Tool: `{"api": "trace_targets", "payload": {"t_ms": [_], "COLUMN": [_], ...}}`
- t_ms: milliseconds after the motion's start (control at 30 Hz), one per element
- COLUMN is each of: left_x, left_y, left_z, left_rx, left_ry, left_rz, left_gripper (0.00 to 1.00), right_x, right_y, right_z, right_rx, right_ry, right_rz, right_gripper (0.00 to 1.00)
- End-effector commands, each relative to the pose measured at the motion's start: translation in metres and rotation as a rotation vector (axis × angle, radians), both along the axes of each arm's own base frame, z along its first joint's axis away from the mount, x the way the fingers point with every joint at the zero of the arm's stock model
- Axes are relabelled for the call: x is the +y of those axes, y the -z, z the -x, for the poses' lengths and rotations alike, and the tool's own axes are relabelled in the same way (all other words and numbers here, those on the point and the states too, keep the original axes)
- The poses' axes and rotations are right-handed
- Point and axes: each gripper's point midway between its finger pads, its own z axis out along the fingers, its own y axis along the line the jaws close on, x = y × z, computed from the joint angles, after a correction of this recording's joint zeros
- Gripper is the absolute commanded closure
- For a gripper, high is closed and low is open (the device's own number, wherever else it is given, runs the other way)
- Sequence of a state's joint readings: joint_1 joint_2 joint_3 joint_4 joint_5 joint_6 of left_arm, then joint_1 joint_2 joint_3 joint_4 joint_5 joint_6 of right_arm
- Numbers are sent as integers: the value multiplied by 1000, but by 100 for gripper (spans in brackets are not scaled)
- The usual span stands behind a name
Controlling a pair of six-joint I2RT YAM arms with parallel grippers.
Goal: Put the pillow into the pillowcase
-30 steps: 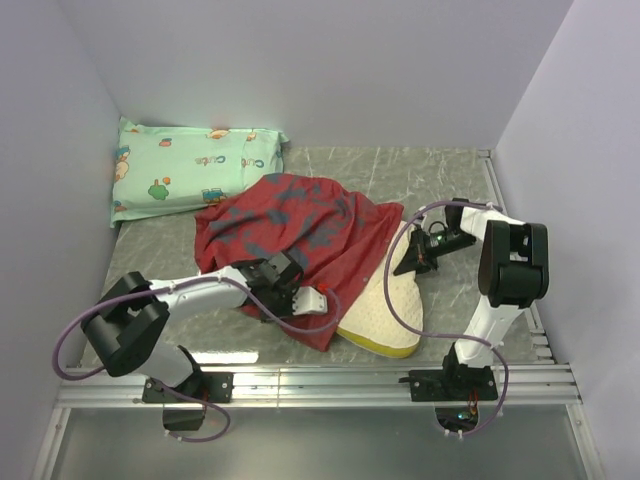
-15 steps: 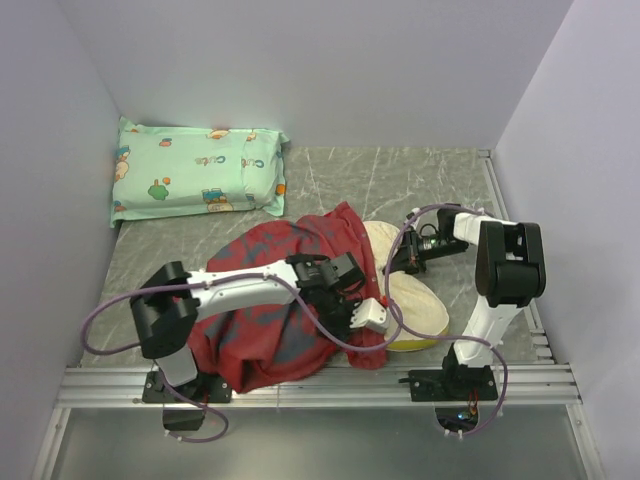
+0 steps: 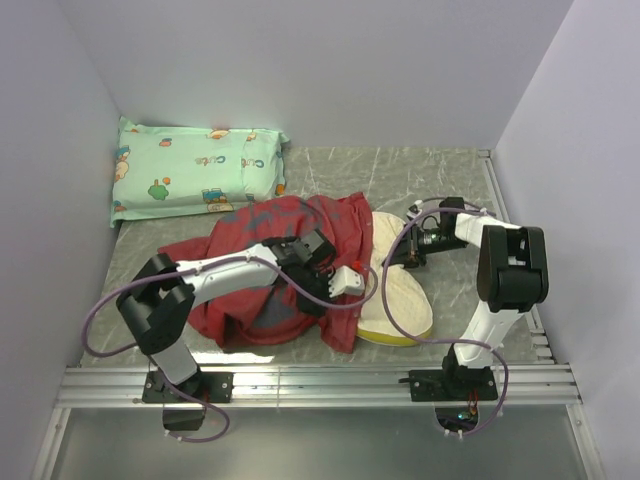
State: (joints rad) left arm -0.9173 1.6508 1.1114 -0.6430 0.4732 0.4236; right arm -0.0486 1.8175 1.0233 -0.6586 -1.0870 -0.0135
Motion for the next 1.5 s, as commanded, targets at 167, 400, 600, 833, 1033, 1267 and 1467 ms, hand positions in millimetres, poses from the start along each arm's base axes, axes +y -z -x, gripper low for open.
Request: {"api": "trace_targets", "payload": {"t_ms": [167, 400, 600, 833, 1033, 1267, 1467], "left_x": [-30, 44, 127, 162, 168, 190, 186], "left_y": [-86, -129, -80, -77, -90, -37, 16], "left_z": [-58, -48, -41, -33, -37, -11, -52], "left_rx": [-317, -396, -427, -392, -342, -421, -623], "left_ry": [98, -128, -217, -357, -453, -157, -121], "left_rz": [301, 308, 81, 130, 207, 10, -88], "left_gripper": [40, 14, 13, 10, 8, 1, 1], "right_x": [-71, -124, -61, 29, 64, 60, 73], "right_y": [-47, -81, -108, -92, -48, 27, 28], "right_z": [-29, -16, 11, 48, 58, 73, 61], "right_rx": [-169, -434, -883, -1289, -1440, -1390, -1343], "right_ry": [76, -72, -311, -531, -693, -904, -889], "right_rz": [151, 462, 692, 746, 822, 916, 925], "right_gripper": [37, 21, 14, 5, 0, 0, 58]}}
